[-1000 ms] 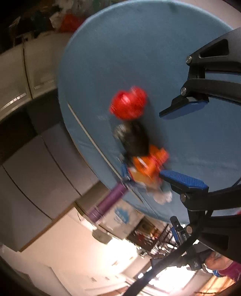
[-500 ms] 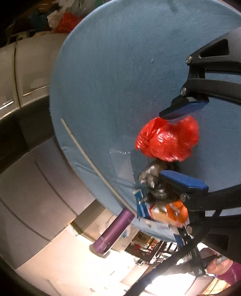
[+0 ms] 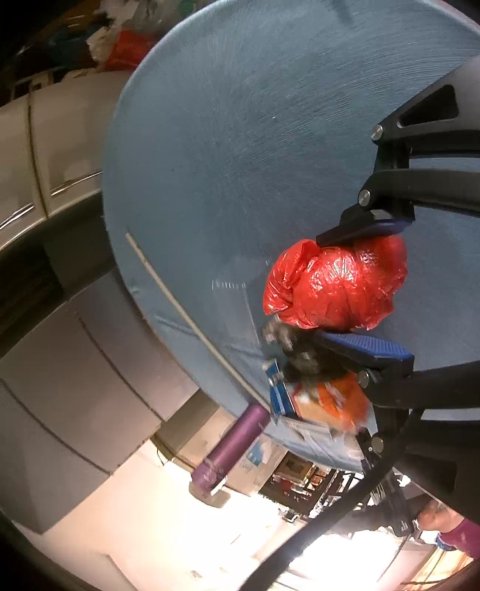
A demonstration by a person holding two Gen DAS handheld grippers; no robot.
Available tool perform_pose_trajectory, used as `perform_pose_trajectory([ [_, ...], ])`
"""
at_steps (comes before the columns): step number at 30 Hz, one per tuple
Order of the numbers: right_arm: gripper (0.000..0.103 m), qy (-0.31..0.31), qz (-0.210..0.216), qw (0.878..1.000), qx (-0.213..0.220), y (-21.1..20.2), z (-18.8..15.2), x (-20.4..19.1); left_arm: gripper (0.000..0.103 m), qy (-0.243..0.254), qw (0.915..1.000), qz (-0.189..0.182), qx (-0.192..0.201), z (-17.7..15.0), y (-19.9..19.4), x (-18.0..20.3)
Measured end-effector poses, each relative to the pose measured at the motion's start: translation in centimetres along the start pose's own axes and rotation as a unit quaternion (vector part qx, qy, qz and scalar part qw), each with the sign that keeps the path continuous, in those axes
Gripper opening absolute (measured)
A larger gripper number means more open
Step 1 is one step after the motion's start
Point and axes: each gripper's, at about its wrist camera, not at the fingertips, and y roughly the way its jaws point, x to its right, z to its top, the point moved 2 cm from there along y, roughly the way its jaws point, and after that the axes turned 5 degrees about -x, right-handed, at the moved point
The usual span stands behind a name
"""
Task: Collect trash
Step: 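Grasp the red plastic bag with the right tool while the left tool grasps the white tissue, then carry the tissue and red bag to the red basket and release both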
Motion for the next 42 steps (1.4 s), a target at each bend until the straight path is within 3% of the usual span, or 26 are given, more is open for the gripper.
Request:
perform_pose_trajectory([
  [6, 0.048, -0.018, 0.036, 0.999, 0.007, -3.0, -2.6, -3.6, 0.04, -0.008, 0.9994, 0.007, 0.034, -2.6, -4.1, -0.2],
  [15, 0.048, -0.077, 0.092, 0.993, -0.007, -4.4, -6.5, -11.3, 0.04, -0.015, 0.9952, 0.062, 0.073, -7.6, -11.5, -0.3],
  [20, 0.048, -0.116, 0.119, 0.985, -0.037, -3.1, -9.0, -15.8, 0.04, -0.028, 0.9906, 0.098, 0.092, -10.7, -14.6, -1.7],
  [30, 0.048, -0.189, 0.167, 0.963, -0.095, -0.1, -13.7, -24.8, 0.04, -0.079, 0.9745, 0.181, 0.107, -16.9, -18.3, -7.7],
  [42, 0.048, -0.263, 0.2, 0.928, -0.173, 4.8, -19.6, -34.0, 0.04, -0.132, 0.9605, 0.224, 0.098, -21.3, -18.8, -13.8],
])
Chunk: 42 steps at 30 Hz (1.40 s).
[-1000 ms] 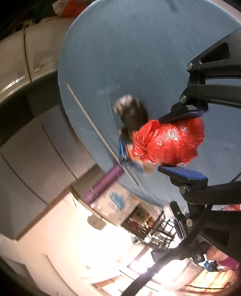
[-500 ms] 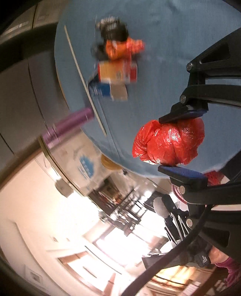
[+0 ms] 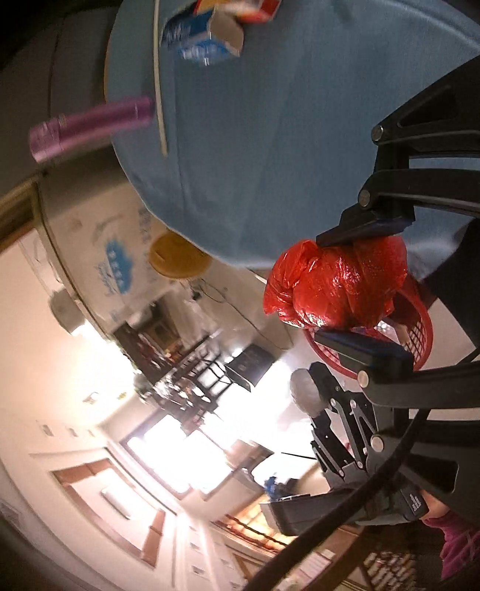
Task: Collect trash
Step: 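Carry the tissue and red bag to the red basket and release both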
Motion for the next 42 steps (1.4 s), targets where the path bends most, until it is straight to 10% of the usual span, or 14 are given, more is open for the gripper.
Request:
perform_pose_trajectory([
  [30, 0.049, -0.009, 0.031, 0.994, -0.105, 13.5, 1.3, -4.7, 0.04, -0.047, 0.9966, 0.022, -0.065, -3.6, 4.5, -6.9],
  [42, 0.061, 0.022, 0.049, 0.992, -0.111, 14.4, 1.5, -4.1, 0.061, -0.053, 0.9953, 0.019, -0.078, -4.2, 5.0, -7.1],
])
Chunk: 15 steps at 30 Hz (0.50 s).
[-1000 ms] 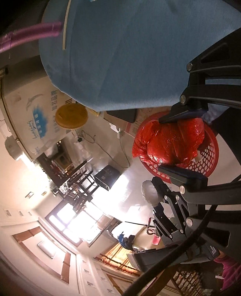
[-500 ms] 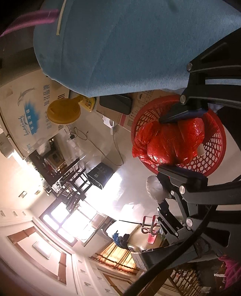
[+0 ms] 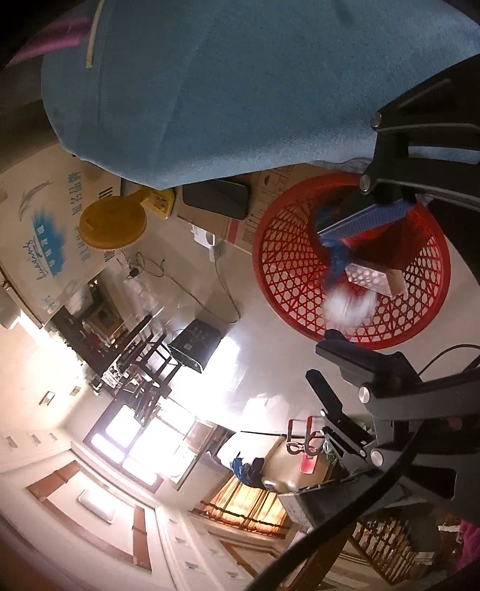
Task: Collect trash
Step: 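Carry the tissue and red bag to the red basket and release both, then grasp the orange plastic bag with the right tool while the left tool grasps the red-white medicine box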
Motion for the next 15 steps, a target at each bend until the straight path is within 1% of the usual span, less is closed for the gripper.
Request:
perform_pose_trajectory([
  [5, 0.061, 0.004, -0.003, 1.0, 0.018, -0.8, -0.4, 0.3, 0.062, -0.009, 0.9999, 0.001, -0.007, -0.1, 0.0, -0.6],
  [9, 0.061, 0.014, -0.006, 0.999, 0.032, -1.8, -0.7, 1.1, 0.069, -0.024, 0.9997, -0.001, -0.01, -0.1, 0.0, -1.2],
  [15, 0.061, 0.032, -0.005, 0.998, 0.054, -3.7, -1.1, 2.4, 0.07, -0.045, 0.9989, 0.011, -0.003, 0.2, -0.8, -2.4],
])
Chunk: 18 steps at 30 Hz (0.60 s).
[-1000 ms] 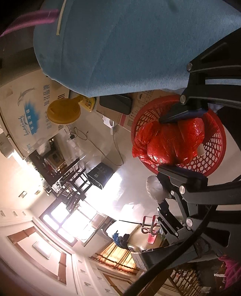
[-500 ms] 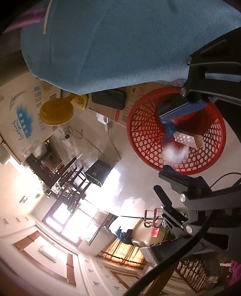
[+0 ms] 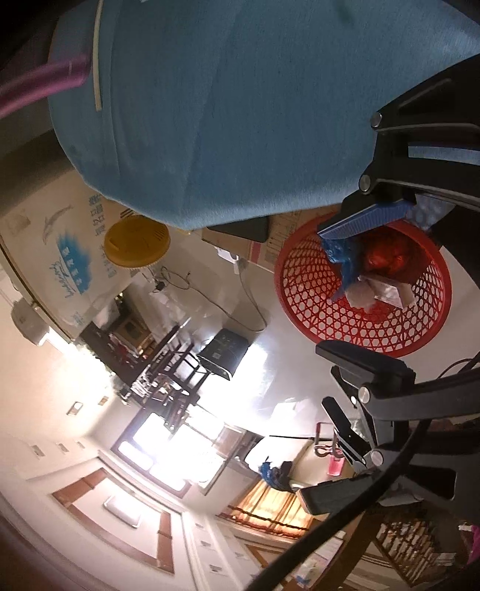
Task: Collect trash
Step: 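Grasp the orange plastic bag with the right tool while the left tool grasps the red-white medicine box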
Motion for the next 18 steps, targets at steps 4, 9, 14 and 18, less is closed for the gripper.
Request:
perform_pose_trajectory([
  [4, 0.061, 0.008, 0.004, 1.0, 0.008, -0.8, 0.1, 0.5, 0.07, 0.016, 0.9998, -0.008, 0.003, -0.1, -0.4, 1.5],
  [9, 0.061, 0.007, 0.001, 1.0, 0.024, -2.6, -0.3, 1.0, 0.07, 0.059, 0.9979, -0.025, 0.005, 0.0, -1.2, 5.2],
  [14, 0.061, 0.026, -0.007, 0.998, 0.05, -5.2, -0.9, 3.3, 0.07, 0.099, 0.994, -0.045, 0.014, 0.3, -2.7, 9.2],
  [18, 0.061, 0.048, -0.025, 0.995, 0.084, -8.7, -1.5, 6.1, 0.07, 0.134, 0.989, -0.057, 0.024, 0.8, -3.9, 12.6],
])
